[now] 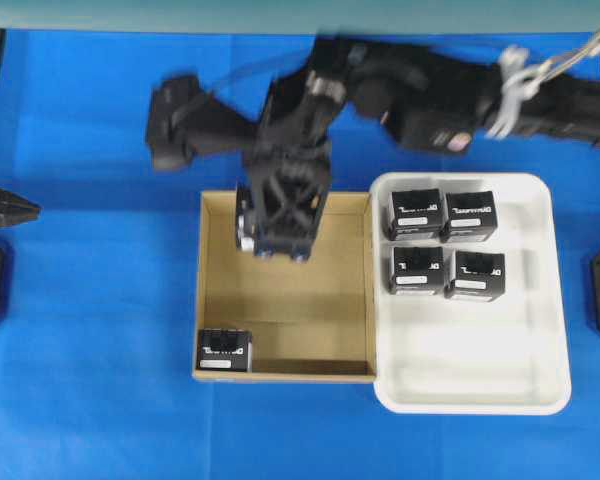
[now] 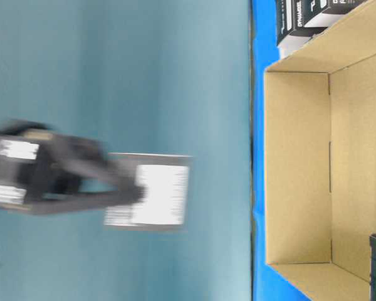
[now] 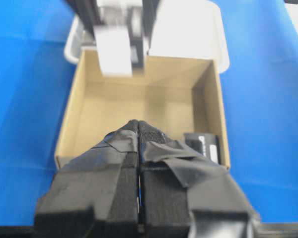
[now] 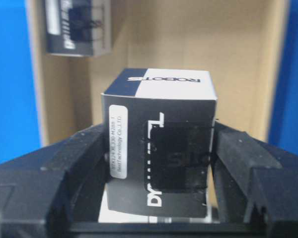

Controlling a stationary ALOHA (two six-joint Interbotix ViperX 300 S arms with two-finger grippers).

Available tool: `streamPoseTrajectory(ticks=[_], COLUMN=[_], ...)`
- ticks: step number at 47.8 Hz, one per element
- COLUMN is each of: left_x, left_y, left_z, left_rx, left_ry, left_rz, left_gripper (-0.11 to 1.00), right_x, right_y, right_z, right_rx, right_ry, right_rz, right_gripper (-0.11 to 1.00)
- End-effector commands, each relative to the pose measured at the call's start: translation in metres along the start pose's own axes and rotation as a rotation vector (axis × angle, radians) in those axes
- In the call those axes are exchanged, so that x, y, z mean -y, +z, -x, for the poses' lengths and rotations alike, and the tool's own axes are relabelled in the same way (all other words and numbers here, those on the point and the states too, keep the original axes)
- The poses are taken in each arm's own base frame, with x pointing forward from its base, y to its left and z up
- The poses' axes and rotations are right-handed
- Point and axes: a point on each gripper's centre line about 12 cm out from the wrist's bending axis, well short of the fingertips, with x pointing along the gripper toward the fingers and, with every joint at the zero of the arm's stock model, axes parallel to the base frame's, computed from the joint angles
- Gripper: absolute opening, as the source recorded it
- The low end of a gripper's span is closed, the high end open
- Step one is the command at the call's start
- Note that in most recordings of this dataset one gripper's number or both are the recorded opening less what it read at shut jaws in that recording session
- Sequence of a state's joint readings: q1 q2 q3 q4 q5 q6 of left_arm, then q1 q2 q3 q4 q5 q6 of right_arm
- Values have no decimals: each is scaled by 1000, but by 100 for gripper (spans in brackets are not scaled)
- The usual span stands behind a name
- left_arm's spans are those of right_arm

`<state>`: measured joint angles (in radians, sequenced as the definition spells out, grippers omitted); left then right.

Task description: Pick the box from inside the cardboard box.

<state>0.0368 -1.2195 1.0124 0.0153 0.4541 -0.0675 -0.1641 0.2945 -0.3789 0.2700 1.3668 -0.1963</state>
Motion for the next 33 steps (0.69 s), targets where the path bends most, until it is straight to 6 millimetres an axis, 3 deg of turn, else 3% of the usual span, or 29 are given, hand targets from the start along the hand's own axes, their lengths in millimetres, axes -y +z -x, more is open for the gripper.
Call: streamPoseTrajectory(ticks=[1,20,33], left_x=[1,1,1], left_y=[12,10,10], left_z=[2,1,1], left_rx=[29,20,20], left_ry=[-1,-2,-2], left_rz=[3,1,1], left_gripper=[-6,-6,-6], right_x=[-9,-22,-31], right_y=[2,-2,-35], right_z=[32,103,148], right_rx=[17,29,65], right_ry=[1,-4,-17], right_rz=[20,19,-44], right_gripper=[63,63,63])
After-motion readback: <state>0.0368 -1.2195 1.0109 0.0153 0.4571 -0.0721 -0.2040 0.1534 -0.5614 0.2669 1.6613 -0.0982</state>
